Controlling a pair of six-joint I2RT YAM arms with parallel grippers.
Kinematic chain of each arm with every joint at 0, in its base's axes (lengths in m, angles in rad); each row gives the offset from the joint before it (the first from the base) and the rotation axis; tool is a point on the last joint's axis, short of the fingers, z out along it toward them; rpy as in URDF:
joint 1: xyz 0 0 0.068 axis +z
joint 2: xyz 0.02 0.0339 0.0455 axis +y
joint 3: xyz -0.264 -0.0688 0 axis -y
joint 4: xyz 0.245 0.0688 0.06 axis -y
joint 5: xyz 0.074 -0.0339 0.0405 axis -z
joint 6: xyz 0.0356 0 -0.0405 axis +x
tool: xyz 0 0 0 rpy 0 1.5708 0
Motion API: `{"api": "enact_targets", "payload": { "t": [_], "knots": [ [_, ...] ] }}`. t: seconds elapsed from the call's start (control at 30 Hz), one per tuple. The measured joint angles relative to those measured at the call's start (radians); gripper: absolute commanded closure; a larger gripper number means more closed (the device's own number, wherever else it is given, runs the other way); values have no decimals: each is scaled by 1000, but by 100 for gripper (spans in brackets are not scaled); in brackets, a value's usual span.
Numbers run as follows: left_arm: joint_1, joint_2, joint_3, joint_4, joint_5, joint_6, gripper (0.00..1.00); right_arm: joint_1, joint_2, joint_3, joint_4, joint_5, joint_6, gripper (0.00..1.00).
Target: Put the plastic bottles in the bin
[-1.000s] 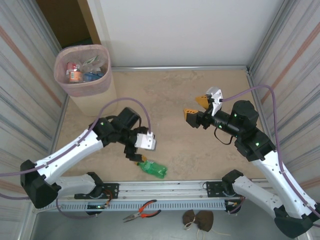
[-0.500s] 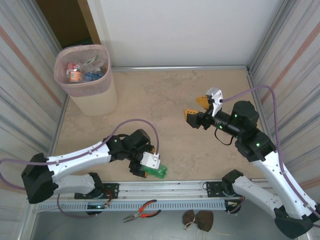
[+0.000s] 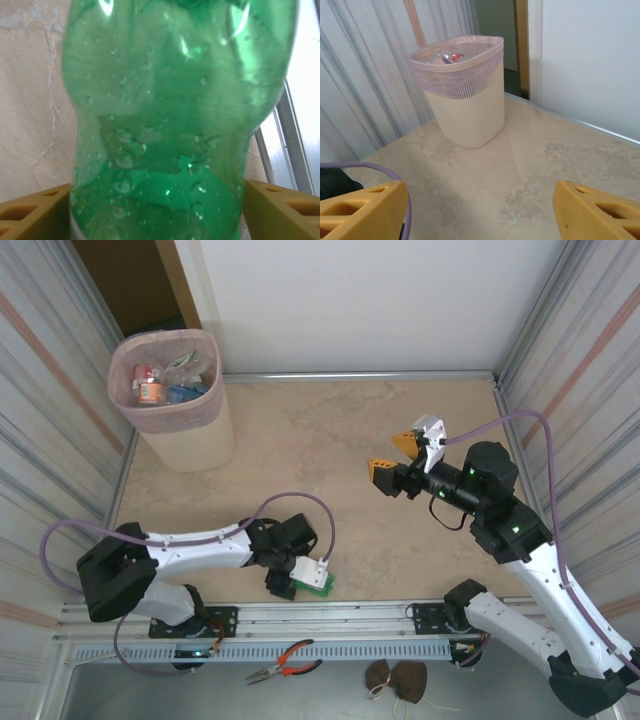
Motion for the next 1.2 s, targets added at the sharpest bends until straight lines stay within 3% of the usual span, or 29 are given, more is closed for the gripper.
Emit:
{"api": "enact_targets", "payload": {
  "t": [0.23, 0.63, 0.93, 1.2],
  "knots": [
    [-1, 8, 0, 10, -21, -2, 37, 0, 0, 0, 0, 0, 0, 24],
    [16, -72, -8, 31, -27, -14, 38, 0, 0, 0, 0, 0, 0, 24],
    [260, -218, 65, 63, 74, -125, 44, 0, 0, 0, 0, 0, 0, 24],
    [471, -203, 281, 74, 133, -307, 47, 0, 1, 0, 0, 0, 0, 24]
  ]
}}
